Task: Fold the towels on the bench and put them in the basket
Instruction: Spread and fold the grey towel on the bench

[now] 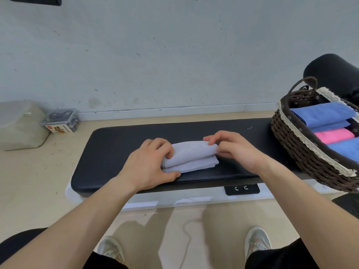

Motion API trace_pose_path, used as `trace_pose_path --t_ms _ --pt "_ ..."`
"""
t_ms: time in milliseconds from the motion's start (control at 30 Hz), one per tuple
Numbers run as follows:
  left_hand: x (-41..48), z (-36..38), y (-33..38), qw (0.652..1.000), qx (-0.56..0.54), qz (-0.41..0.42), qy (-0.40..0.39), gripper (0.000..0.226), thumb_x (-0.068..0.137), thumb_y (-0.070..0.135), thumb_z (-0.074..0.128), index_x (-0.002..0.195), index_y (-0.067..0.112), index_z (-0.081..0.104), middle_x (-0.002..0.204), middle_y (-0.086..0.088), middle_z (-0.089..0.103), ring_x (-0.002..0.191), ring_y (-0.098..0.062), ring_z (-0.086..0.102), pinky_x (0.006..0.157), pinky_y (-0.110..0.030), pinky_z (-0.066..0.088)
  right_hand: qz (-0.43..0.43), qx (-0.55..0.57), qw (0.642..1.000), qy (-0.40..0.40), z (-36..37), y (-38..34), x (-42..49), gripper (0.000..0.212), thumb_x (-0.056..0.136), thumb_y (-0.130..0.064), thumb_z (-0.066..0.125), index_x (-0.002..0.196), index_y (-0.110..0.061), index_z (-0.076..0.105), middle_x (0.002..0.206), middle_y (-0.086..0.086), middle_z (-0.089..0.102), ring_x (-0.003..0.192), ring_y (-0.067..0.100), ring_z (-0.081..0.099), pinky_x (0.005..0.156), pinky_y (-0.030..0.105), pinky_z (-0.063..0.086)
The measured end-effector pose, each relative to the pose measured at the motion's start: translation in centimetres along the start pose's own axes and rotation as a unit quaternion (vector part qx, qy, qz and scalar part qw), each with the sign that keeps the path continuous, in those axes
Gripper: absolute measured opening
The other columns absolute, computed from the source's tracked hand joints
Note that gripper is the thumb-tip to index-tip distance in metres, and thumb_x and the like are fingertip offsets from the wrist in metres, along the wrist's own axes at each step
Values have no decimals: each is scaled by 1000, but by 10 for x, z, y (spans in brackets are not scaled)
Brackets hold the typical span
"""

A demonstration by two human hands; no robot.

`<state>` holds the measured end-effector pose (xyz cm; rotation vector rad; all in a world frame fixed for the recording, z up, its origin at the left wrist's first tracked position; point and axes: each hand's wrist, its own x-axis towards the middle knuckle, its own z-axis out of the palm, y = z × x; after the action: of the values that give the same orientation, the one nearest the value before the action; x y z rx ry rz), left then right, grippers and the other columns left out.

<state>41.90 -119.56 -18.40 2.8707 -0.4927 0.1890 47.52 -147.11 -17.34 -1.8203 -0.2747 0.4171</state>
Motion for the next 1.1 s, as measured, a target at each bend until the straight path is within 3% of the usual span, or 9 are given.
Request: trace_pose_path --t_ms 167,233,333,567,700,833,933,1033,1100 --pt "7 5 13 1000 25 13 13 48 67 55 73 91 28 42 125 8 59 110 -21 57 86 -35 48 -30 -82 995 57 8 6 5 24 87 -33 74 71 -17 67 114 -14 71 105 5 67 103 39 48" --pt "9 11 18 1000 11 17 11 57 71 50 76 115 25 50 136 5 56 119 -22 56 99 -33 45 -28 -90 994 59 9 7 7 24 83 -33 79 67 -19 68 113 -14 71 101 6 69 103 41 49" --pt "12 20 21 997 59 50 3 90 77 55 72 151 22 32 156 -1 40 139 -25 44 114 -41 35 -24 -104 992 66 11 7 8 25 74 -34 86 66 -20 68 112 -15 71 98 8 70 99 41 52" --pt "14 31 17 984 112 131 45 68 88 37 70 149 25 42 155 -12 42 129 -39 53 102 -50 48 -44 -93 991 83 8 2 5 16 81 -30 80 71 -24 70 105 -13 73 91 8 71 93 36 53" --pt "14 36 18 981 112 145 59 62 88 31 71 145 30 46 153 -13 43 124 -42 55 98 -51 48 -59 -162 984 50 5 0 5 12 88 -20 71 88 -32 72 92 -22 69 74 4 65 77 26 48" --pt "11 38 20 980 126 144 45 57 92 33 61 147 32 44 156 -11 40 128 -42 51 101 -51 45 -101 -344 932 53 7 -7 3 21 83 -20 65 94 -38 69 110 -20 59 99 11 54 87 33 48" --pt "9 39 21 981 135 133 30 57 94 40 47 149 33 40 159 -9 35 134 -39 46 106 -50 40 -139 -421 893 69 21 -13 -1 35 84 -31 53 117 -31 63 131 -13 56 119 15 48 100 36 43" --pt "5 40 24 985 126 114 8 63 92 54 42 152 34 34 162 -7 30 142 -37 38 113 -50 33 -139 -480 866 32 38 -3 1 53 100 -40 39 151 -24 38 158 -7 35 145 13 30 119 34 25" --pt "1 41 26 987 116 107 -10 69 91 63 40 154 36 28 164 -5 24 147 -35 31 117 -48 26 -133 -507 851 12 45 10 2 58 105 -47 27 157 -23 23 163 -6 25 150 13 21 122 37 19"
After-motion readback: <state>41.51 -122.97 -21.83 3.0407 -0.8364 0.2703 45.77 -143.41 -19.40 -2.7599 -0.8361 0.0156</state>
